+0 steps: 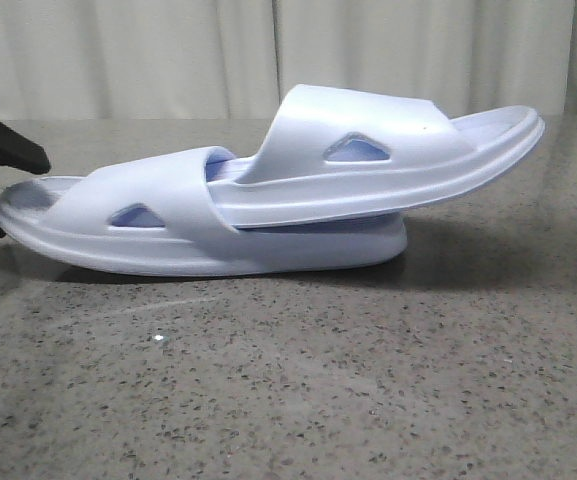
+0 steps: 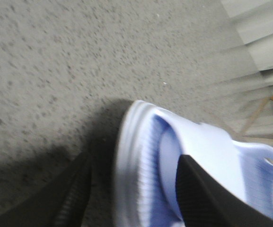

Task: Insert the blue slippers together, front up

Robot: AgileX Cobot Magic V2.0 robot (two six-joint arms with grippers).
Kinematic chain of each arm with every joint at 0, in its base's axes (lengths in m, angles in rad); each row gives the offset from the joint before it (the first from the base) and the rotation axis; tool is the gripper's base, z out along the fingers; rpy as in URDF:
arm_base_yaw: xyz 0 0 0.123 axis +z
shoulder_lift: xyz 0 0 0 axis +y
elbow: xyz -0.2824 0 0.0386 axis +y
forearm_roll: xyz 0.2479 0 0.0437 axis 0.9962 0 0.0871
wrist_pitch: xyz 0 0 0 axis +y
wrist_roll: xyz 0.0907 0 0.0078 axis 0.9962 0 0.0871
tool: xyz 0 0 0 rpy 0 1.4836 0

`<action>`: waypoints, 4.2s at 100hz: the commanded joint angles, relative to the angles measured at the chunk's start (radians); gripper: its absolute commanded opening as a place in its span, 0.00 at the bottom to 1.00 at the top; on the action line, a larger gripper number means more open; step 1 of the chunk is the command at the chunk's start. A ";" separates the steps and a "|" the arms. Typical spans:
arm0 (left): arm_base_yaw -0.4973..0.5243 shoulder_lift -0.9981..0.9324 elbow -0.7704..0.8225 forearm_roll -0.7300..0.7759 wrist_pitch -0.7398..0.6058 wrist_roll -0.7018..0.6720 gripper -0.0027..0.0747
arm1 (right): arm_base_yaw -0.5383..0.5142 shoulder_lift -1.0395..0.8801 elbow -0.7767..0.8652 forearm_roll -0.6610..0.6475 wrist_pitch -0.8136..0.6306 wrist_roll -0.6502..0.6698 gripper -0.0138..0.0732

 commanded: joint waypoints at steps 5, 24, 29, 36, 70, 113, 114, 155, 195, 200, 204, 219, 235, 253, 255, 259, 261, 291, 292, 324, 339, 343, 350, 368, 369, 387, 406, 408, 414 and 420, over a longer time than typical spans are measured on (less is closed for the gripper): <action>-0.005 -0.013 -0.050 -0.071 -0.036 0.078 0.49 | -0.005 -0.014 -0.031 0.017 -0.028 -0.018 0.64; -0.005 -0.040 -0.111 -0.071 -0.128 0.175 0.49 | -0.005 -0.014 -0.031 -0.013 -0.071 -0.018 0.64; -0.005 -0.065 -0.133 -0.071 -0.154 0.229 0.49 | -0.005 -0.014 -0.030 -0.036 -0.102 -0.018 0.64; -0.005 -0.111 -0.155 -0.071 -0.207 0.287 0.49 | -0.005 -0.014 -0.020 -0.046 -0.150 -0.018 0.64; -0.005 -0.413 -0.170 0.055 -0.516 0.385 0.49 | -0.005 -0.016 0.105 -0.136 -0.411 -0.018 0.64; -0.005 -0.668 0.032 0.086 -0.567 0.385 0.49 | -0.005 -0.232 0.250 -0.140 -0.449 -0.091 0.64; -0.005 -0.672 0.036 0.083 -0.567 0.385 0.49 | -0.005 -0.245 0.253 -0.140 -0.449 -0.091 0.64; -0.005 -0.837 0.141 0.070 -0.565 0.385 0.49 | -0.005 -0.588 0.501 -0.140 -0.459 -0.091 0.64; -0.005 -0.839 0.161 0.070 -0.565 0.385 0.49 | -0.005 -0.638 0.554 -0.140 -0.470 -0.091 0.63; -0.005 -0.839 0.161 0.070 -0.565 0.385 0.48 | -0.005 -0.638 0.554 -0.140 -0.475 -0.091 0.63; -0.005 -0.839 0.161 0.070 -0.565 0.385 0.46 | -0.005 -0.638 0.554 -0.140 -0.483 -0.091 0.63; -0.005 -0.839 0.161 0.070 -0.565 0.385 0.33 | -0.005 -0.638 0.554 -0.140 -0.485 -0.091 0.47; -0.005 -0.839 0.161 0.070 -0.565 0.385 0.12 | -0.005 -0.638 0.554 -0.140 -0.487 -0.091 0.17; -0.005 -0.839 0.161 0.070 -0.567 0.385 0.06 | -0.005 -0.638 0.554 -0.140 -0.487 -0.091 0.04; -0.005 -0.839 0.161 0.070 -0.567 0.385 0.06 | -0.005 -0.638 0.554 -0.140 -0.487 -0.091 0.04; -0.005 -0.839 0.161 0.070 -0.567 0.385 0.06 | -0.005 -0.638 0.554 -0.140 -0.483 -0.091 0.04; -0.005 -0.839 0.161 0.070 -0.567 0.385 0.06 | -0.005 -0.638 0.554 -0.140 -0.481 -0.091 0.04; -0.005 -0.839 0.161 0.070 -0.565 0.385 0.06 | -0.005 -0.638 0.554 -0.140 -0.481 -0.091 0.04; -0.005 -0.839 0.161 0.070 -0.565 0.385 0.06 | -0.005 -0.638 0.554 -0.140 -0.481 -0.091 0.04; -0.005 -0.839 0.161 0.070 -0.565 0.385 0.06 | -0.005 -0.638 0.554 -0.140 -0.481 -0.091 0.04; -0.005 -0.839 0.161 0.070 -0.565 0.385 0.06 | -0.005 -0.638 0.554 -0.140 -0.481 -0.091 0.04; -0.005 -0.839 0.161 0.070 -0.565 0.385 0.06 | -0.005 -0.638 0.554 -0.140 -0.481 -0.091 0.04; -0.005 -0.839 0.164 0.070 -0.565 0.385 0.06 | -0.005 -0.638 0.554 -0.140 -0.481 -0.091 0.04; -0.005 -0.843 0.184 0.070 -0.605 0.385 0.06 | -0.005 -0.638 0.554 -0.140 -0.481 -0.091 0.04; -0.005 -0.843 0.186 0.070 -0.610 0.385 0.06 | -0.005 -0.638 0.554 -0.140 -0.481 -0.091 0.04; -0.005 -0.879 0.188 0.128 -0.604 0.385 0.06 | -0.005 -0.638 0.554 -0.140 -0.481 -0.091 0.04; -0.005 -0.937 0.189 0.439 -0.599 0.184 0.05 | -0.005 -0.638 0.554 -0.140 -0.481 -0.091 0.04; -0.005 -0.944 0.189 0.503 -0.598 0.129 0.06 | -0.005 -0.638 0.554 -0.140 -0.481 -0.091 0.04; -0.005 -0.971 0.189 0.720 -0.589 -0.042 0.06 | -0.005 -0.638 0.554 -0.140 -0.481 -0.091 0.04; -0.005 -0.993 0.195 0.917 -0.576 -0.253 0.05 | -0.005 -0.638 0.554 -0.140 -0.481 -0.091 0.04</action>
